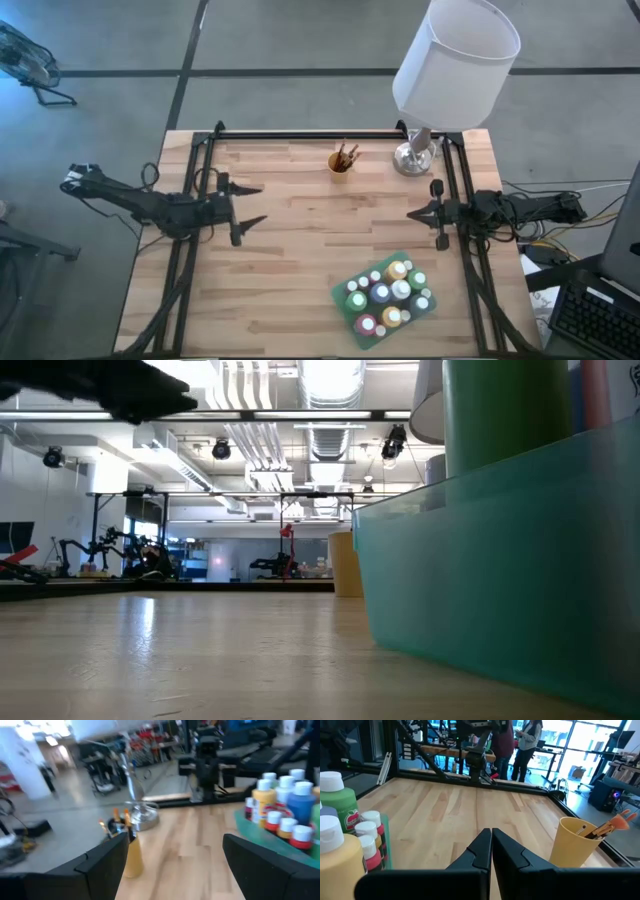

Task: Pick & Place Paint Supplies
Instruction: Return to Home Position

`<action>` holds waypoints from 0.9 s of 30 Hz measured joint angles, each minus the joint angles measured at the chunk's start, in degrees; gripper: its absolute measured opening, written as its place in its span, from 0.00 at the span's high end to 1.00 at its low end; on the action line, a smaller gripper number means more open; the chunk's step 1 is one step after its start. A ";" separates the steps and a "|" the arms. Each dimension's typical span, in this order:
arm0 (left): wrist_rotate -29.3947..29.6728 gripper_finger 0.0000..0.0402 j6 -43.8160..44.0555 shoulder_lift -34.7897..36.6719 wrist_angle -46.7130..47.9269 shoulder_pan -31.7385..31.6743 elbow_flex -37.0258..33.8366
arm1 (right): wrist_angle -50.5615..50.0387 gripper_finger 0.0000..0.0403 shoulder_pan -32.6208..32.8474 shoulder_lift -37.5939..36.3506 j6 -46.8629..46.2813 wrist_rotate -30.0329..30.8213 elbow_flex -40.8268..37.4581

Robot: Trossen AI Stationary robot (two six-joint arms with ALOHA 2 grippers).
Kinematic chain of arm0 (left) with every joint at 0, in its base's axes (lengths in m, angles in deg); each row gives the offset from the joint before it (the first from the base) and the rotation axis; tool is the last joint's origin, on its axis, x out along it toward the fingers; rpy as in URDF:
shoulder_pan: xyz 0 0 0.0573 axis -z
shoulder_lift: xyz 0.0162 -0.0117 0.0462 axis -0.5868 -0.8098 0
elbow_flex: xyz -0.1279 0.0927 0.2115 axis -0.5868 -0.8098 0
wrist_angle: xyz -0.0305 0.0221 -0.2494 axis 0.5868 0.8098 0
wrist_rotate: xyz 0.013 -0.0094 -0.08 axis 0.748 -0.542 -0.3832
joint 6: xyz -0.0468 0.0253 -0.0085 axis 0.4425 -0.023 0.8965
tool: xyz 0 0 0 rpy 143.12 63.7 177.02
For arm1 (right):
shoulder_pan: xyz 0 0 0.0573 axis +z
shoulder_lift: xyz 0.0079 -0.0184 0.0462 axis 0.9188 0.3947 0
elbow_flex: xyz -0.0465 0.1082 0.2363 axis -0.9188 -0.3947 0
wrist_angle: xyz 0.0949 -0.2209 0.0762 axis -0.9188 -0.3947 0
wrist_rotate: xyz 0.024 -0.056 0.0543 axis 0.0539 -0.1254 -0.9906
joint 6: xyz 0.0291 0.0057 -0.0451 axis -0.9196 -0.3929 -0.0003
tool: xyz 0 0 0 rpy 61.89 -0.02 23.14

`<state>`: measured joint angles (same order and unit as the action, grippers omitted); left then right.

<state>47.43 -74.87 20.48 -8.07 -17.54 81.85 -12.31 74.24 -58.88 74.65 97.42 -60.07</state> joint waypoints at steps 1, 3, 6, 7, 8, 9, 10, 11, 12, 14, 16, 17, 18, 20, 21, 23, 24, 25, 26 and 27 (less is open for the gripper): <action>0.56 0.18 -1.20 1.17 -2.38 -0.04 -2.08 | -0.01 0.98 0.00 0.00 -0.01 0.00 0.00; 0.71 0.18 -3.37 3.22 -6.28 -0.06 -6.05 | -0.01 0.98 0.00 0.00 0.01 0.00 0.00; 0.71 0.18 -4.51 6.11 -9.10 -0.28 -10.74 | 0.00 0.98 0.00 0.00 0.01 0.00 0.00; 1.01 0.18 -4.48 7.08 -9.12 -0.39 -11.94 | -0.01 0.98 0.00 0.00 0.01 0.00 0.00; 1.64 0.18 -4.50 8.00 -9.28 -0.50 -13.00 | -0.01 0.98 0.00 0.00 0.01 0.00 0.00; 2.37 0.18 -4.48 8.91 -9.38 -0.55 -14.16 | 0.01 0.98 0.00 0.00 0.01 0.00 0.00; 2.92 0.18 -4.44 9.75 -9.30 -0.62 -15.20 | 0.01 0.98 0.00 0.00 0.01 0.00 0.00; 3.18 0.18 -4.28 10.59 -9.29 -0.67 -16.13 | 0.01 0.98 0.00 0.00 0.01 0.00 0.00; 3.21 0.18 -4.19 11.42 -9.27 -0.69 -16.95 | 0.01 0.98 0.00 0.00 0.01 0.00 0.00; 3.18 0.18 -3.63 12.83 -9.27 -0.67 -18.46 | 0.01 0.98 0.00 0.00 0.01 0.00 0.00; 3.20 0.18 -3.62 13.95 -9.16 -0.67 -19.68 | 0.01 0.98 0.00 0.00 0.01 0.00 0.00; 3.20 0.18 -3.68 14.36 -9.19 -0.68 -20.17 | 0.01 0.98 0.00 0.00 0.01 0.00 0.00; 3.20 0.18 -3.67 14.67 -9.07 -0.67 -20.59 | 0.01 0.98 0.00 0.00 0.01 0.00 -0.02; 3.25 0.18 -3.35 14.94 -9.11 -0.68 -21.14 | 0.01 0.98 0.00 0.00 0.01 0.00 -0.02; 3.39 0.18 -3.01 14.97 -9.27 -0.69 -21.17 | 0.01 0.98 0.00 0.00 0.01 0.00 -0.02; 3.35 0.18 -2.75 14.85 -8.63 -0.69 -21.26 | 0.01 0.98 0.00 0.00 0.01 0.00 -0.02; 3.33 0.18 -2.70 14.85 -8.30 -0.67 -21.28 | 0.01 0.98 0.00 0.00 0.01 0.00 -0.02; 3.31 0.18 -2.67 14.85 -8.05 -0.67 -21.28 | 0.01 0.98 0.00 0.00 0.03 0.00 -0.02; 3.32 0.18 -2.70 14.87 -7.57 -0.69 -21.26 | 0.01 0.98 0.00 0.00 0.01 0.00 -0.02; 3.31 0.18 -2.66 14.86 -7.08 -0.67 -21.26 | 0.01 0.98 0.00 0.00 0.01 0.00 -0.02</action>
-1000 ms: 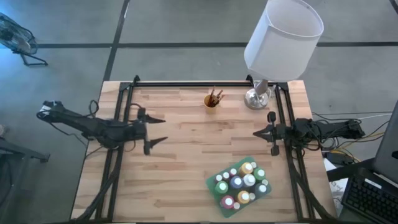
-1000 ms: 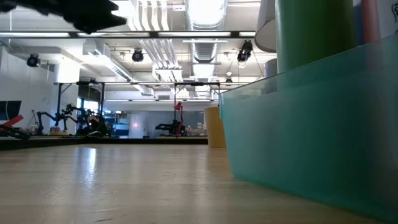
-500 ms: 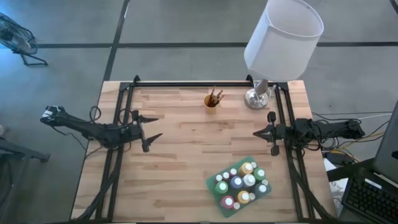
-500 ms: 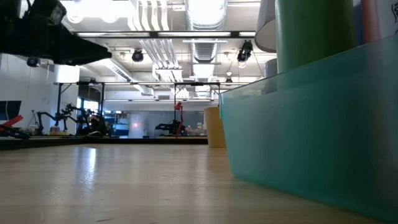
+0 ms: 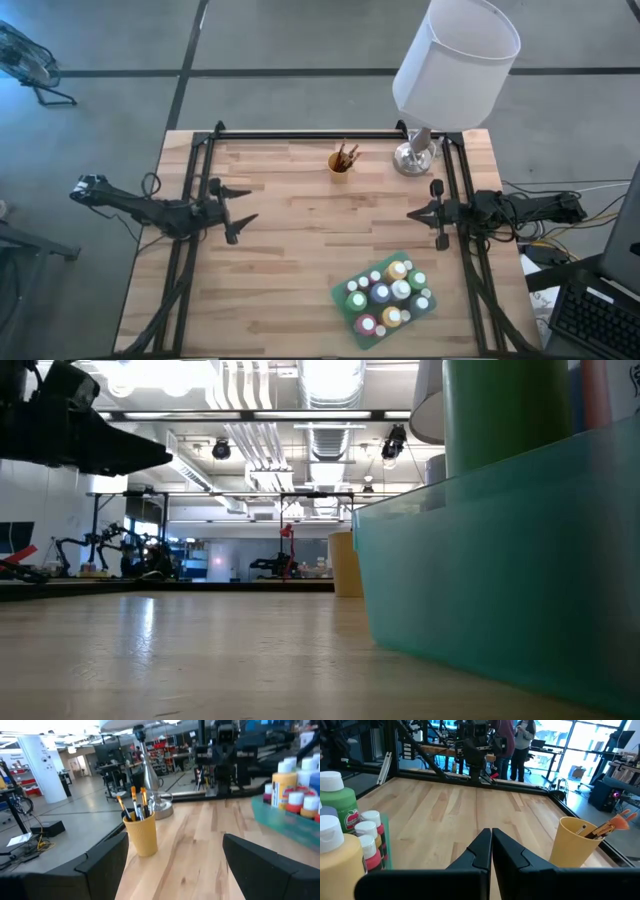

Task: Pick & Place Paint Supplies
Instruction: Return to Home Position

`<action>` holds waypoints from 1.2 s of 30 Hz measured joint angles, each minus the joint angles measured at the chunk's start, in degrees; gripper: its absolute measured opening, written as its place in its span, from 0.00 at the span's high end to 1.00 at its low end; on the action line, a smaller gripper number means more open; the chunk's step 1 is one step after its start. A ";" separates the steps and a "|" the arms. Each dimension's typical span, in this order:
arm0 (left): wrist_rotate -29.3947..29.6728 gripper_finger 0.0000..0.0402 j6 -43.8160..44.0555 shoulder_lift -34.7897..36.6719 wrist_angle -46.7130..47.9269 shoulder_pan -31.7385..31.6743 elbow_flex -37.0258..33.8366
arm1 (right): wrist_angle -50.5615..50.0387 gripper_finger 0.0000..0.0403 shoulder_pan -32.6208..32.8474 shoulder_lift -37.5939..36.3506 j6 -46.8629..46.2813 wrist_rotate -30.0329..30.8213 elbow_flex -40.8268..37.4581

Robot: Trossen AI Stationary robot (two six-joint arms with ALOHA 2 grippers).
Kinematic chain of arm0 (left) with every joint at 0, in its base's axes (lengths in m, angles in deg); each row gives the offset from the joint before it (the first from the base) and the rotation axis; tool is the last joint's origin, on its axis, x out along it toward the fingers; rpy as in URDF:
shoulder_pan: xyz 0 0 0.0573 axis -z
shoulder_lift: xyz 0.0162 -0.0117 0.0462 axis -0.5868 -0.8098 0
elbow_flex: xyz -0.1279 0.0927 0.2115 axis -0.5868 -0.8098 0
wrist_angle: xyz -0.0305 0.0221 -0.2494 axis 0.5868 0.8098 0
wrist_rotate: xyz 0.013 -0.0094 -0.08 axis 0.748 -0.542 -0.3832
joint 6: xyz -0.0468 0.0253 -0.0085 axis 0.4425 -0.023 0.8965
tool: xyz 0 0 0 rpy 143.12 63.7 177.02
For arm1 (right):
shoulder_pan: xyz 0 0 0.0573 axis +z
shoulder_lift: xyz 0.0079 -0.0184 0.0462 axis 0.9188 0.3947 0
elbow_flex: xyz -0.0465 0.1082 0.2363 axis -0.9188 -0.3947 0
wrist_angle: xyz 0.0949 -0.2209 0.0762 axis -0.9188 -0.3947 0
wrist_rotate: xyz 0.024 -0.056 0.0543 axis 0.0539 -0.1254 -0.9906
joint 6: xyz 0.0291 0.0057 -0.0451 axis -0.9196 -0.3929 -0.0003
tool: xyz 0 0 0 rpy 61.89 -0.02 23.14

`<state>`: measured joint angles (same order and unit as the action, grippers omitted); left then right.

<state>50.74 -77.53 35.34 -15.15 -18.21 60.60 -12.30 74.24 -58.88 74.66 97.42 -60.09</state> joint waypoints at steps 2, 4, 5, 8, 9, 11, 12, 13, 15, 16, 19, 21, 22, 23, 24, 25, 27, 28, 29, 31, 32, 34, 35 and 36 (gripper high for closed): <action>-0.01 0.18 0.00 -0.16 1.20 -0.01 -0.01 | 0.00 0.98 0.00 0.00 0.02 0.00 0.00; -0.04 0.18 -0.01 -0.19 1.50 0.00 0.00 | 0.00 0.98 0.00 0.06 0.00 0.00 0.00; -0.02 0.18 0.01 -0.18 1.48 0.00 -0.02 | 0.00 0.98 0.00 0.07 0.01 0.00 0.00; -0.04 0.18 0.00 -0.18 1.88 0.00 0.00 | 0.00 0.98 0.00 0.04 0.02 0.00 0.00; -0.04 0.18 0.00 -0.19 2.00 0.00 -0.02 | 0.00 0.98 0.00 0.02 0.02 0.00 0.00; -0.05 0.18 -0.01 -0.17 2.01 0.00 -0.02 | 0.00 0.98 0.00 0.02 0.00 0.00 0.00; -0.07 0.18 -0.01 -0.18 2.01 -0.01 -0.01 | 0.00 0.98 0.00 0.02 0.00 0.00 0.00; -0.07 0.18 -0.01 -0.19 2.05 0.00 -0.01 | 0.00 0.98 0.00 0.02 0.02 0.00 0.00; -0.07 0.18 -0.01 -0.19 2.07 -0.01 0.00 | 0.00 0.98 0.00 0.02 0.02 0.00 -0.01; -0.07 0.18 -0.01 -0.19 2.08 -0.02 0.00 | 0.00 0.98 0.00 0.03 0.00 0.00 -0.01; -0.09 0.18 -0.01 -0.19 2.12 -0.02 0.00 | 0.06 0.98 0.11 0.66 0.00 -0.04 -0.02; -0.11 0.18 -0.01 -0.19 2.14 0.00 0.00 | 0.02 0.98 0.11 1.00 0.02 -0.02 -0.02; -0.11 0.18 -0.01 -0.19 2.14 0.00 0.00 | 0.04 0.98 0.11 1.21 0.02 -0.02 -0.02; -0.11 0.18 -0.01 -0.19 2.14 -0.02 0.00 | 0.04 0.98 0.11 1.22 0.02 -0.04 -0.02; -0.10 0.18 -0.01 -0.19 2.14 -0.01 0.00 | 0.04 0.98 0.11 1.34 0.02 -0.04 -0.02; -0.11 0.18 -0.01 -0.19 2.14 -0.01 -0.01 | 0.04 0.98 0.11 1.46 0.02 -0.03 -0.02; -0.11 0.18 -0.01 -0.19 2.19 -0.02 0.00 | 0.02 0.98 0.11 1.51 0.02 -0.02 -0.02; -0.11 0.18 -0.01 -0.19 2.20 0.00 0.00 | 0.02 0.98 0.11 1.51 0.02 -0.03 -0.02; -0.11 0.18 -0.01 -0.19 2.21 0.00 0.00 | 0.02 0.98 0.11 1.51 0.02 -0.02 -0.02; -0.11 0.18 -0.01 -0.19 2.31 0.00 0.00 | 0.02 0.98 0.11 1.49 0.02 -0.02 -0.02; -0.11 0.18 -0.01 -0.19 2.29 -0.02 0.00 | 0.02 0.98 0.11 1.49 0.02 -0.04 -0.02; -0.11 0.18 -0.01 -0.19 2.29 -0.01 -0.01 | 0.02 0.98 0.11 1.50 0.02 -0.02 -0.02; -0.11 0.18 -0.01 -0.19 2.28 -0.02 -0.01 | 0.02 0.98 0.11 1.49 0.02 -0.02 -0.02; -0.11 0.18 -0.01 -0.19 2.29 0.00 0.00 | 0.02 0.98 0.11 1.49 0.02 -0.02 -0.02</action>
